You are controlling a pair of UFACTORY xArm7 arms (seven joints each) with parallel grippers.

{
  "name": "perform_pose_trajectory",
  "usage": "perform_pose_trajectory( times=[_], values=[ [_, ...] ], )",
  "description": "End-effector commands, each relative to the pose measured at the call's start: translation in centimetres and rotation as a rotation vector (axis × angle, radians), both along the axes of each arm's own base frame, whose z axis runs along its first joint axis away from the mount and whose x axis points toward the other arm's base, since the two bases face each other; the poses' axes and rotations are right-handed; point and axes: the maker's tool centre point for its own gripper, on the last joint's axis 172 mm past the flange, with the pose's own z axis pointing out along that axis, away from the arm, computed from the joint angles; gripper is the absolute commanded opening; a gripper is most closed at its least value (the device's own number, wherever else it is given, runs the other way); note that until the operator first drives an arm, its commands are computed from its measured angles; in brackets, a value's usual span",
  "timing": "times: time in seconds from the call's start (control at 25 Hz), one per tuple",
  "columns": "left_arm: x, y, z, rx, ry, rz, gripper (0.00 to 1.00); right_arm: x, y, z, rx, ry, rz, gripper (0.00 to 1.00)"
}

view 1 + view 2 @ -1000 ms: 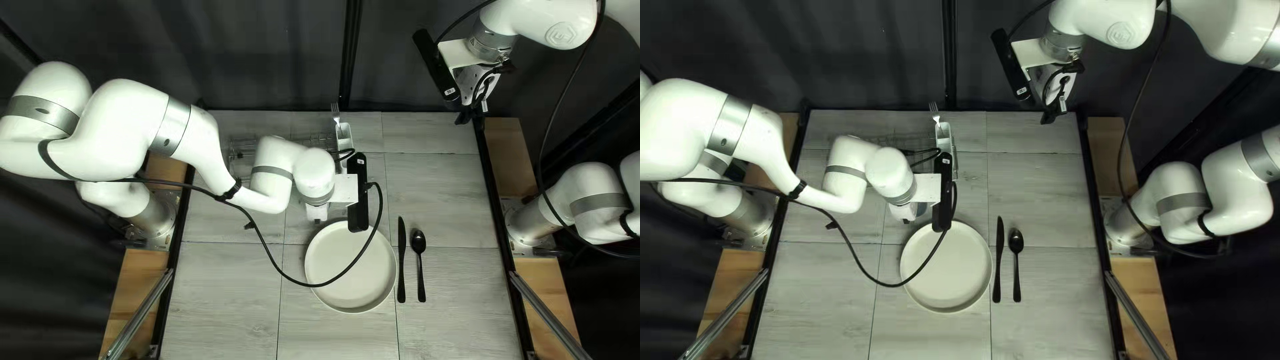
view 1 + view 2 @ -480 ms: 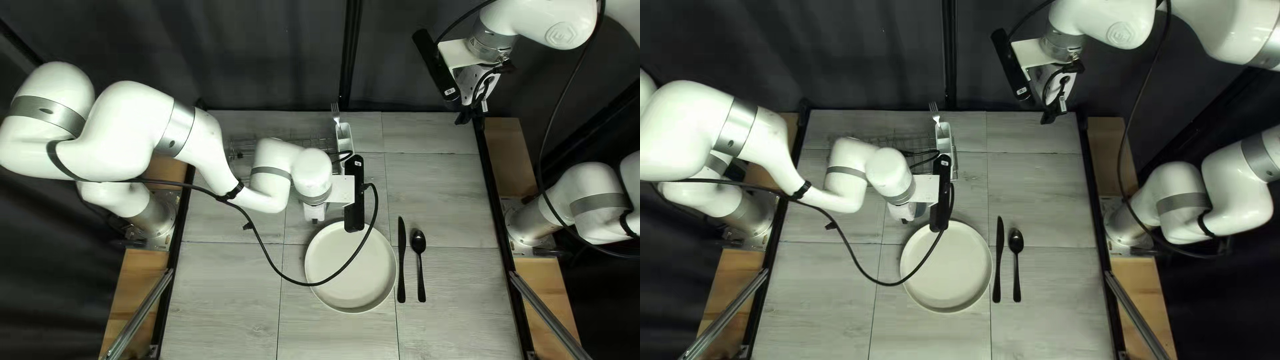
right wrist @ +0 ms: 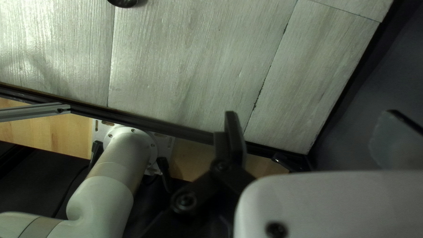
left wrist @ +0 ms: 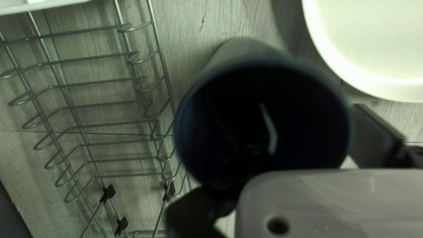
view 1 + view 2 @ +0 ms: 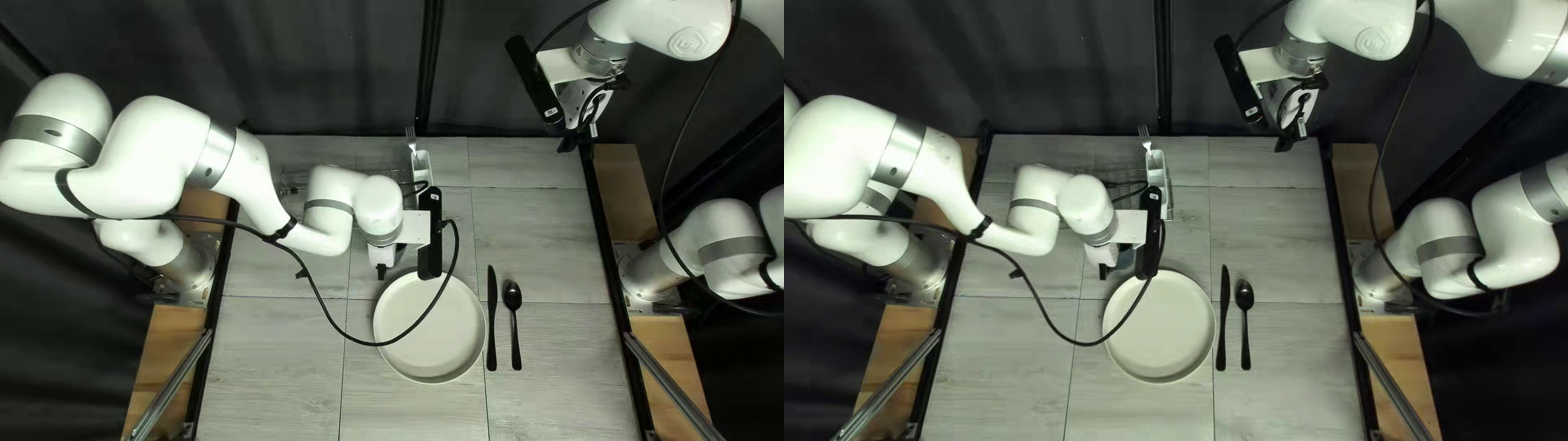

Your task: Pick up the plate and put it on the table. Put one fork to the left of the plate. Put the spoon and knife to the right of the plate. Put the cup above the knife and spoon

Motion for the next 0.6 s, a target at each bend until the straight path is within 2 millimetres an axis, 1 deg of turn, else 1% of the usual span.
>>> perform_pose_trajectory(
  times=[0.04,0.08,0.16,0.2,0.24,0.28,0.32,0.36,0.4,0.44,0.48,0.52,0.6],
  values=[
    [-1.4,1.8,3.6,0.017,-0.011,0.018,1.0,0.0,0.0,0.0,0.0,0.0,0.0,1.0],
    [-1.7,2.3,4.1,0.018,-0.013,0.021,1.0,0.0,0.0,0.0,0.0,0.0,0.0,1.0],
    [-2.5,4.9,5.6,0.015,-0.029,0.026,1.0,0.0,0.0,0.0,0.0,0.0,0.0,1.0],
    [-3.1,6.9,6.6,0.009,-0.047,0.027,1.0,0.0,0.0,0.0,0.0,0.0,0.0,1.0],
    [-3.3,8.4,7.3,0.005,-0.062,0.025,1.0,0.0,0.0,0.0,0.0,0.0,0.0,1.0],
    [-3.5,9.1,7.7,0.002,-0.071,0.022,1.0,0.0,0.0,0.0,0.0,0.0,0.0,1.0],
    [-3.7,11.0,8.7,0.001,-0.091,0.021,1.0,0.0,0.0,0.0,0.0,0.0,0.0,1.0],
    [-3.8,11.6,9.0,0.001,-0.1,0.021,1.0,0.0,0.0,0.0,0.0,0.0,0.0,1.0],
    [-3.9,13.9,9.8,0.0,-0.117,0.02,1.0,0.0,0.0,0.0,0.0,0.0,0.0,1.0],
    [-3.8,15.6,10.2,-0.001,-0.128,0.018,1.0,0.0,0.0,0.0,0.0,0.0,0.0,1.0],
    [-3.7,16.8,10.3,-0.004,-0.135,0.018,1.0,0.0,0.0,0.0,0.0,0.0,0.0,1.0],
    [-3.6,17.2,10.3,-0.006,-0.138,0.017,1.0,0.0,0.0,0.0,0.0,0.0,0.0,1.0],
    [-3.6,17.2,10.3,-0.006,-0.138,0.017,1.0,0.0,0.0,0.0,0.0,0.0,0.0,1.0]
  ],
)
